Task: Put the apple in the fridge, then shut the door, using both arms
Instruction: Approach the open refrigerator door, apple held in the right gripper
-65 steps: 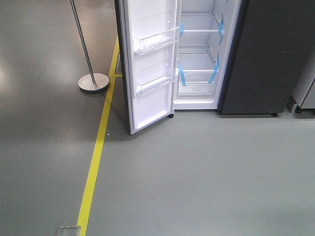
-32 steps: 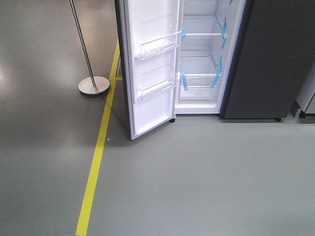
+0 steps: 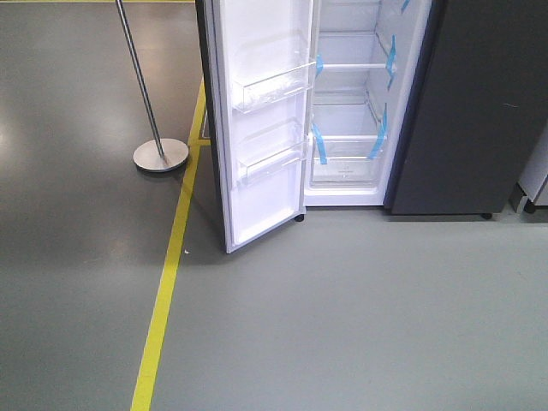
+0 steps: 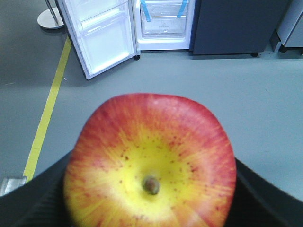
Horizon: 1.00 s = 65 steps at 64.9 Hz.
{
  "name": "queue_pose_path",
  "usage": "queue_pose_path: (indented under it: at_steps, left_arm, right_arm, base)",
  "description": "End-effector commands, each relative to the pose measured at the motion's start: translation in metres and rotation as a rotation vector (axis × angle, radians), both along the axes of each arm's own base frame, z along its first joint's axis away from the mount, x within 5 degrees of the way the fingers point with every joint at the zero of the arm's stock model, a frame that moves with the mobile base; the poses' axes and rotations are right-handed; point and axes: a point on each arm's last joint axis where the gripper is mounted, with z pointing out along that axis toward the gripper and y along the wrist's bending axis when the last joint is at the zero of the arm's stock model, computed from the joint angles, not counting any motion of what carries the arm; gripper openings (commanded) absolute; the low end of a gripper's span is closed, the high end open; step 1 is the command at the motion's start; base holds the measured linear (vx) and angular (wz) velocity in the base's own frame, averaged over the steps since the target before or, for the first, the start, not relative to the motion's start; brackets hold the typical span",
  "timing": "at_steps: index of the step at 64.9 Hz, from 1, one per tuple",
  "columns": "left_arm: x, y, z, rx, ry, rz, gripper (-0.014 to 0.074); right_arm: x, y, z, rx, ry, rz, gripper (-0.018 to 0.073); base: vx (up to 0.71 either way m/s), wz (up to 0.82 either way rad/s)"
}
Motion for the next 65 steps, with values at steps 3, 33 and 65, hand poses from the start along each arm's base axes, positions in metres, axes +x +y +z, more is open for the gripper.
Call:
queue_pose_path:
  at_steps: [3, 33, 65]
  left_arm:
    - [0.0007, -0.001, 0.0002, -0.016, -0.063, -0.01, -0.0006]
    - [0.0007, -0.001, 0.0002, -0.016, -0.063, -0.01, -0.0006]
    - [0.0007, -0.001, 0.0002, -0.016, -0.063, -0.01, -0.0006]
  right_arm:
    - [0.0032, -0.0004, 0.0121, -0.006, -0.088, 0.0, 0.0135]
    - [0.0032, -0.0004, 0.0122, -0.006, -0.088, 0.0, 0.0135]
    - [0.0032, -0.0004, 0.0122, -0.006, -0.088, 0.0, 0.0135]
  base:
    - [0.1, -0.01]
    - [0.1, -0.01]
    - [0.1, -0.02]
